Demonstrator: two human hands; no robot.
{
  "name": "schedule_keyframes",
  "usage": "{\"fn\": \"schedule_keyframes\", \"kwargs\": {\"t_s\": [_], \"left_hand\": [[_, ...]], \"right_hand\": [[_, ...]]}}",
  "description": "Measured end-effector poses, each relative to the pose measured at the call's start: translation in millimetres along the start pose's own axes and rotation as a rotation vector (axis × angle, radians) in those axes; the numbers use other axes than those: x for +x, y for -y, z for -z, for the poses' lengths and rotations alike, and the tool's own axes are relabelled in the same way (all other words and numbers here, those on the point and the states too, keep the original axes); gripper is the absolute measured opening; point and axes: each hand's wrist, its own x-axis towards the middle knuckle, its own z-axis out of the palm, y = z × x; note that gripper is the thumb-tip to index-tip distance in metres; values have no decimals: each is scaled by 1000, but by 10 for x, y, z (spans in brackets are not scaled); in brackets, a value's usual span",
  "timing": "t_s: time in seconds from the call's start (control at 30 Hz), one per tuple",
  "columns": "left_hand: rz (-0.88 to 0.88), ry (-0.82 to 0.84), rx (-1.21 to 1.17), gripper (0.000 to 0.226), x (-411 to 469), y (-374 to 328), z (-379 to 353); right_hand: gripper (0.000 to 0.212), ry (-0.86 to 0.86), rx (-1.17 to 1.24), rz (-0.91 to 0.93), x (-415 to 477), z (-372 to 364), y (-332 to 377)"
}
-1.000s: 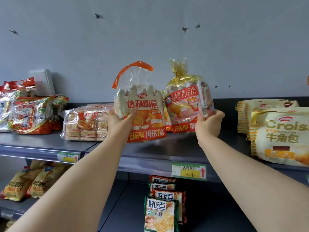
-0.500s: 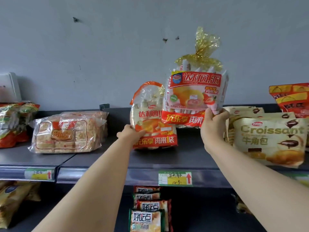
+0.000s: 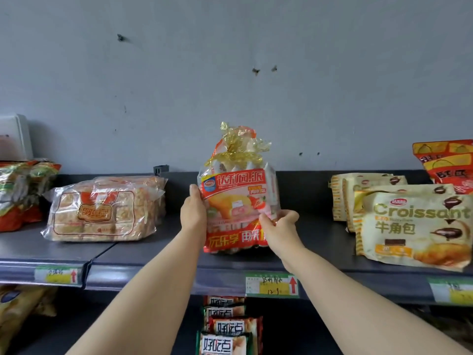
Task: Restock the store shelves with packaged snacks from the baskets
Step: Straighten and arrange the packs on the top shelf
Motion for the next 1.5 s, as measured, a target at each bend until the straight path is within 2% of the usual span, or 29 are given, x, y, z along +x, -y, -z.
{"fn": "schedule_keyframes", "kwargs": {"t_s": [0.07, 0.17, 0.23, 0.3, 0.37, 0.43, 0.53, 0.6, 0.73, 0.87, 1.07, 1.3, 1.4, 1.5], "left_hand": [[-9, 165, 1, 83, -96, -27, 154], [-116, 413, 196, 79, -252, 17, 316], [-177, 493, 325, 102, -246, 50, 384], [-207, 462, 501, 113, -184, 105, 416], [-216, 377, 613, 103, -182, 163, 405], [-234, 300, 644, 111, -189, 255, 345], [-255, 272, 714, 128, -196, 340, 246], [-287, 209, 794, 123, -193, 370, 212], [-422, 120, 852, 123, -281, 332, 233], [-638, 100, 870, 123, -376, 282, 289], [-553, 34, 828, 114, -529, 154, 391], [-759, -57, 843, 53, -887, -68, 297], [-777, 3, 798, 33, -1074, -145, 64], [-789, 108, 735, 29, -1280, -175, -264]], "right_hand": [[34, 24, -193, -31, 35, -102, -63], [42, -40, -369, 5, 51, -101, -39], [66, -33, -398, 92, 52, -41, -45], [86, -51, -514, 252, 10, 7, -102], [87, -127, -686, 376, -37, 7, -160], [83, -234, -805, 411, -9, -5, -216], [79, -175, -773, 335, 103, -23, -215], [81, -124, -749, 330, 144, -38, -209], [87, -187, -747, 378, 88, -25, -218], [88, -226, -766, 475, 3, -21, -243], [73, -297, -871, 490, -91, 0, -185], [48, -327, -798, 567, -411, 192, -137], [42, -353, -776, 648, -535, 442, -121], [38, -430, -748, 729, -597, 818, -148]]}}
